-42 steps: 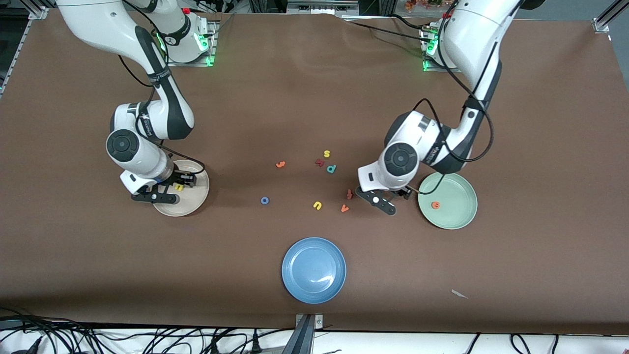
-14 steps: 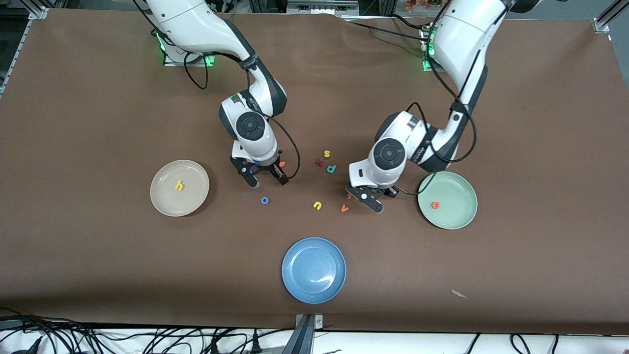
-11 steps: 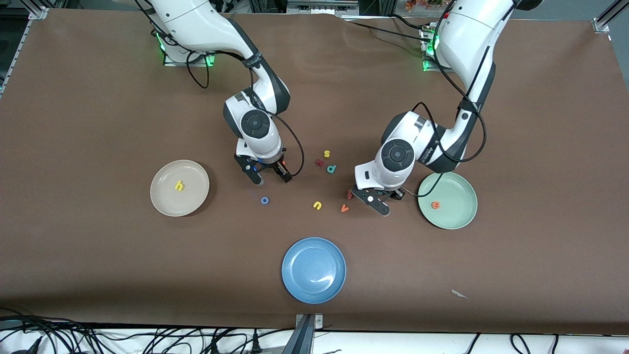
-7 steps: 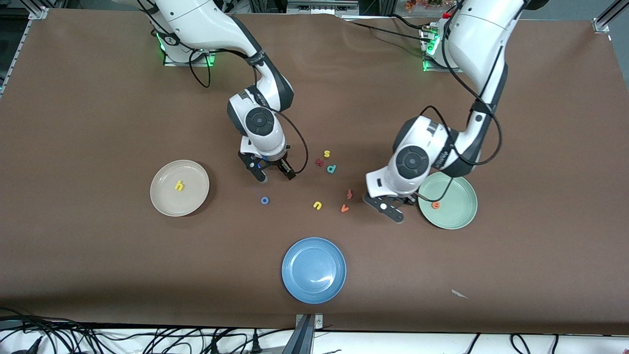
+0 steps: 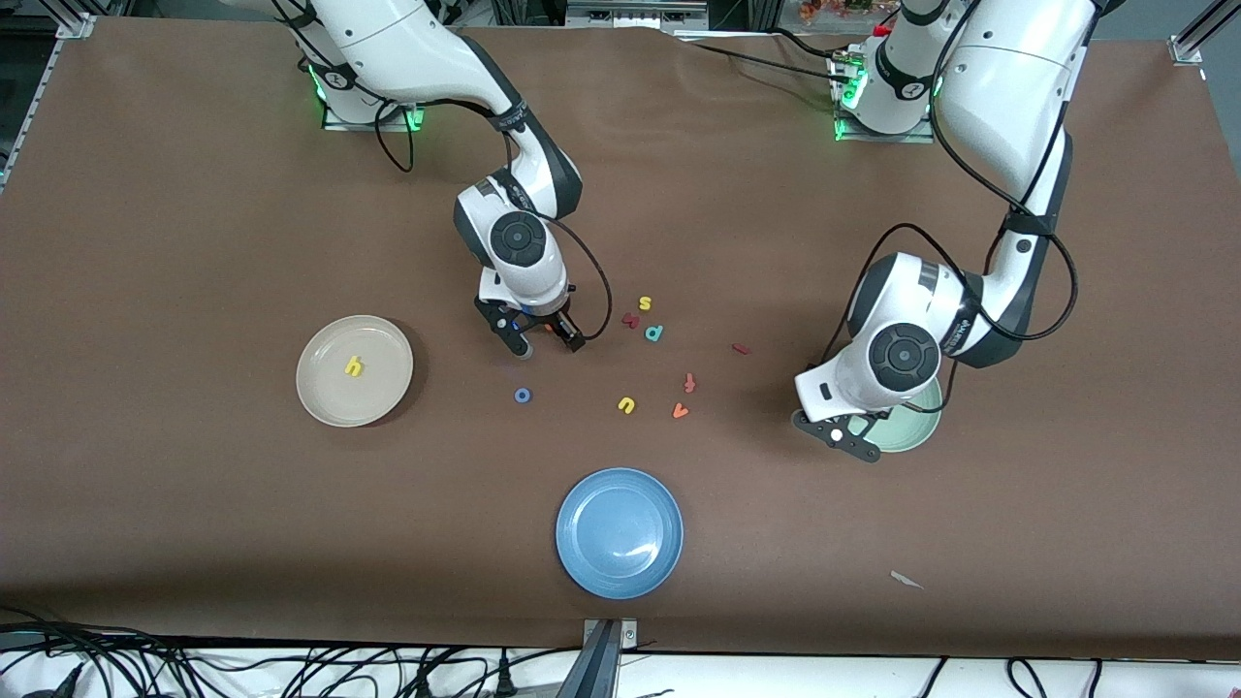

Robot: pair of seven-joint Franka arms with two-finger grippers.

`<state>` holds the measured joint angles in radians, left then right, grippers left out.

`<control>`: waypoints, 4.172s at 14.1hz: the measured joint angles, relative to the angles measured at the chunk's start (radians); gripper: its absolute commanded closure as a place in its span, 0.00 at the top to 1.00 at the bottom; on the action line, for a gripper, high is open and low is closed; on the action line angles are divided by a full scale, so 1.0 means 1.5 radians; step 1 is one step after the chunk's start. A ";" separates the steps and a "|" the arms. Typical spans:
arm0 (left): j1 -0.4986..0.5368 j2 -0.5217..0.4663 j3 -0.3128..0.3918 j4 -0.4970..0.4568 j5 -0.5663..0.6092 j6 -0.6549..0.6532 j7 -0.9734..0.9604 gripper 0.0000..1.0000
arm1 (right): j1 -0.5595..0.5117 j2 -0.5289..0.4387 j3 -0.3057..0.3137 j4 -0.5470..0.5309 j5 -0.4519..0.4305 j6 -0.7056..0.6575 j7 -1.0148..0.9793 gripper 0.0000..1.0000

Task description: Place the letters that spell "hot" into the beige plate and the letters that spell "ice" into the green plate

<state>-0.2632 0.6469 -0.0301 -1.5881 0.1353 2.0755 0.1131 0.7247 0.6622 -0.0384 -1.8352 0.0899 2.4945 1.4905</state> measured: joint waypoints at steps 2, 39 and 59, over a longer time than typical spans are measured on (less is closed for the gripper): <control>0.006 0.000 0.010 0.000 0.018 -0.004 0.000 0.02 | 0.000 -0.003 0.000 0.000 0.000 0.004 -0.003 0.64; 0.044 -0.012 -0.168 -0.019 0.012 -0.091 -0.491 1.00 | -0.024 -0.083 -0.149 0.046 0.000 -0.216 -0.392 0.09; 0.038 0.073 -0.169 -0.027 -0.126 0.006 -0.866 0.56 | -0.093 -0.126 -0.279 -0.075 0.150 -0.170 -0.923 1.00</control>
<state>-0.2063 0.7563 -0.2836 -1.6292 -0.0534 2.0852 -1.1862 0.5851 0.4736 -0.4575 -1.9484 0.3143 2.2391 0.1058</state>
